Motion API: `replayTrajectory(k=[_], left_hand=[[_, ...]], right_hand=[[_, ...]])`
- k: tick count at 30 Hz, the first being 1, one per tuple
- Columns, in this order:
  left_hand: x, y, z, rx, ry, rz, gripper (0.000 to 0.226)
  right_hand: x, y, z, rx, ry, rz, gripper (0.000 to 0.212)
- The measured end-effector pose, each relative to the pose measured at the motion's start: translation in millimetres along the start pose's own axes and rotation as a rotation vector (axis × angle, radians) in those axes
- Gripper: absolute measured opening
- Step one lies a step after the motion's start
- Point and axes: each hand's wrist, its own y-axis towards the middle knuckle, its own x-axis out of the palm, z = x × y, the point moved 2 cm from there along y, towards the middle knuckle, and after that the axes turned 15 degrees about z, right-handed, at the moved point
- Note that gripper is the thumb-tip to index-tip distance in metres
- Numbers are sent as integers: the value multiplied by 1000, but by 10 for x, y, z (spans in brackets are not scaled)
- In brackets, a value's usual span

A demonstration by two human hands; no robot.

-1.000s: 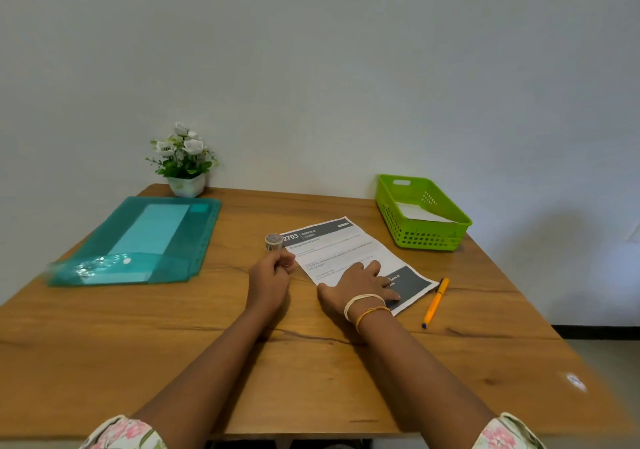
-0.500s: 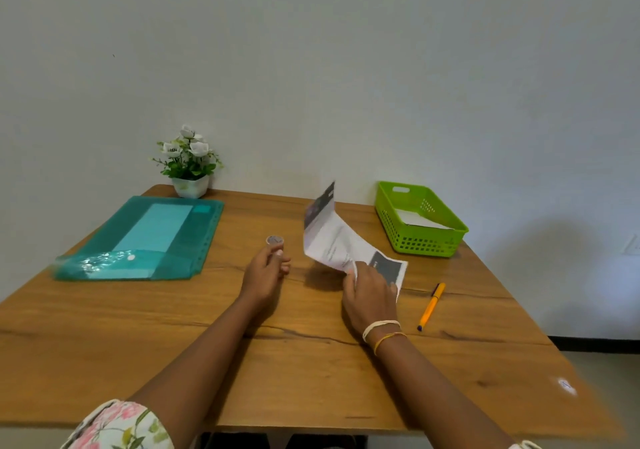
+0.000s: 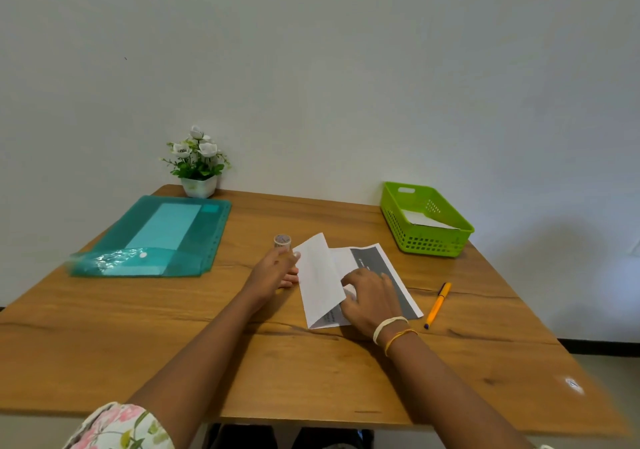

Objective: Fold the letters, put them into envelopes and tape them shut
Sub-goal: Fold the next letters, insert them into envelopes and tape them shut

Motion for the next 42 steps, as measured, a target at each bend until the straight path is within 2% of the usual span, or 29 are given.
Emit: replayTrajectory(k=[3, 5, 9, 11, 13, 16, 18, 20, 22, 24, 26, 28, 30, 32, 33, 36, 39, 42], left_hand=[[13, -44, -16, 29, 18, 18, 52], [-2, -65, 31, -31, -67, 3, 46], [-92, -149, 97, -122, -223, -60, 41], [-148, -167, 83, -95, -158, -11, 38], [-181, -158, 74, -37, -40, 64, 35], [-177, -177, 93, -18, -7, 116, 30], [-174, -218, 101, -53, -105, 118, 27], [-144, -260, 128, -105, -241, 78, 38], [-109, -280, 145, -90, -274, 42, 45], [-52, -284, 118, -16, -193, -10, 45], [4, -286, 49, 75, 2, -33, 35], [31, -281, -24, 219, 221, -7, 25], [46, -279, -73, 347, 385, 8, 21], [67, -283, -103, 415, 501, 3, 22], [77, -290, -108, 433, 548, 3, 23], [105, -330, -119, 524, 690, 34, 30], [118, -345, -145, 611, 857, 41, 44], [135, -337, -181, 586, 952, 89, 53]], right_hand=[[21, 49, -195, 53, 242, 9, 31], [57, 56, -339, 39, 326, -17, 33], [173, -15, -526, -108, 293, -105, 38], [246, -83, -551, -150, 227, -144, 42], [293, -145, -543, -140, 251, -109, 42], [288, -159, -468, -18, 352, 51, 34], [299, -143, -417, 67, 398, 56, 33], [309, -121, -393, 167, 518, 27, 33], [301, -92, -416, 295, 670, 24, 31], [289, -33, -451, 457, 837, 24, 26], [260, 60, -456, 645, 998, -5, 31], [224, 135, -441, 754, 1035, -40, 28], [227, 197, -379, 730, 828, -63, 20], [222, 212, -301, 653, 530, -83, 45], [204, 202, -283, 597, 397, -95, 49], [180, 132, -278, 372, 50, -134, 36], [187, 57, -314, 257, -82, -100, 31], [243, -29, -339, 197, -104, -15, 32]])
